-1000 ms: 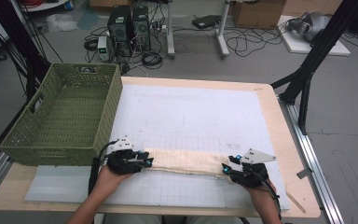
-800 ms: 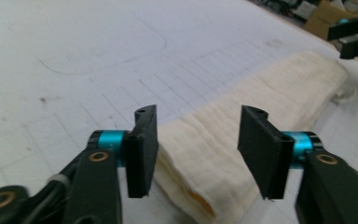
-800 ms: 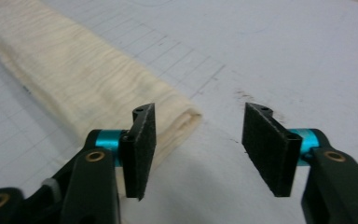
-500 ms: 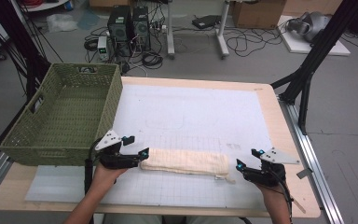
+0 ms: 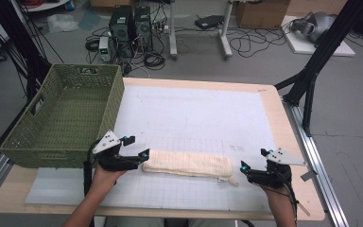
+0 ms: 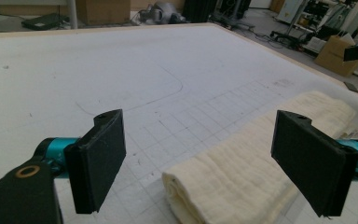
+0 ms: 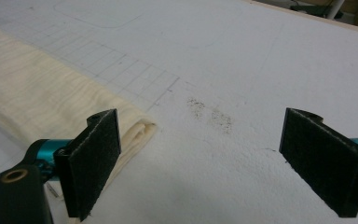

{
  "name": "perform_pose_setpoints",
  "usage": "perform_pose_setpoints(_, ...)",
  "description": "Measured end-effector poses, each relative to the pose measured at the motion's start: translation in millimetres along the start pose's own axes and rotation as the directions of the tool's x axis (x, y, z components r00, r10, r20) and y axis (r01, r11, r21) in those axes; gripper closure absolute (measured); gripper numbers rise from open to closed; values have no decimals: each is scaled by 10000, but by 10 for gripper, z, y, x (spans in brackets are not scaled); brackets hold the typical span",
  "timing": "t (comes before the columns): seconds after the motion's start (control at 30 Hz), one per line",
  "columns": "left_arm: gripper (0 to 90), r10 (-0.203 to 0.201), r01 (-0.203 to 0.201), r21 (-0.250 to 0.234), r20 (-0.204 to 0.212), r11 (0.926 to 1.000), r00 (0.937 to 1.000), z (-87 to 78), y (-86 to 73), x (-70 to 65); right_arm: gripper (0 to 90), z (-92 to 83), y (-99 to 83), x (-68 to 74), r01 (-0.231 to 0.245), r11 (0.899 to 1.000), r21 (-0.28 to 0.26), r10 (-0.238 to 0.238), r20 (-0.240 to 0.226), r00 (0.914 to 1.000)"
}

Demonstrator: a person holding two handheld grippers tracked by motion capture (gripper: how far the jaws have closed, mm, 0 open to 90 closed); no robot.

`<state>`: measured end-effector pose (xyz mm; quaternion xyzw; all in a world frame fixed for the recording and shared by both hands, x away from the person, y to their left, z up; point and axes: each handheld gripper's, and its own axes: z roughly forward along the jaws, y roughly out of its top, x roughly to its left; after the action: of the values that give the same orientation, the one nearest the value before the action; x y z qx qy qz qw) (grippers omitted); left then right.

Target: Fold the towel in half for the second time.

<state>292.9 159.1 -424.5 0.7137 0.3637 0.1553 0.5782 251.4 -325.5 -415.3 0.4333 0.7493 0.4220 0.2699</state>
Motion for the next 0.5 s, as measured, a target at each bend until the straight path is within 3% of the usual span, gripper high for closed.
perform_pose_setpoints(0.1, 182, -4, 4, 54, 10, 10000, 10000, 0, -6, 8, 112, -10, 1, -9, -191, 9997, 166, 193, -94, 9998)
perform_pose_setpoints(0.27, 183, 37, -38, 199, 28, 9998, 10000, 18, -15, 4, 112, -60, -89, -21, -84, 9996, 258, 83, 64, 9999)
perform_pose_setpoints(0.4, 186, 93, -94, 296, 57, 9995, 9999, 26, -24, -10, 112, -67, -98, -39, -262, 9996, 135, 259, 187, 9995)
perform_pose_setpoints(0.5, 187, 120, -122, 348, 58, 9993, 9999, 27, -27, -6, 112, -59, -95, -21, -81, 9998, 163, 78, 176, 9998)
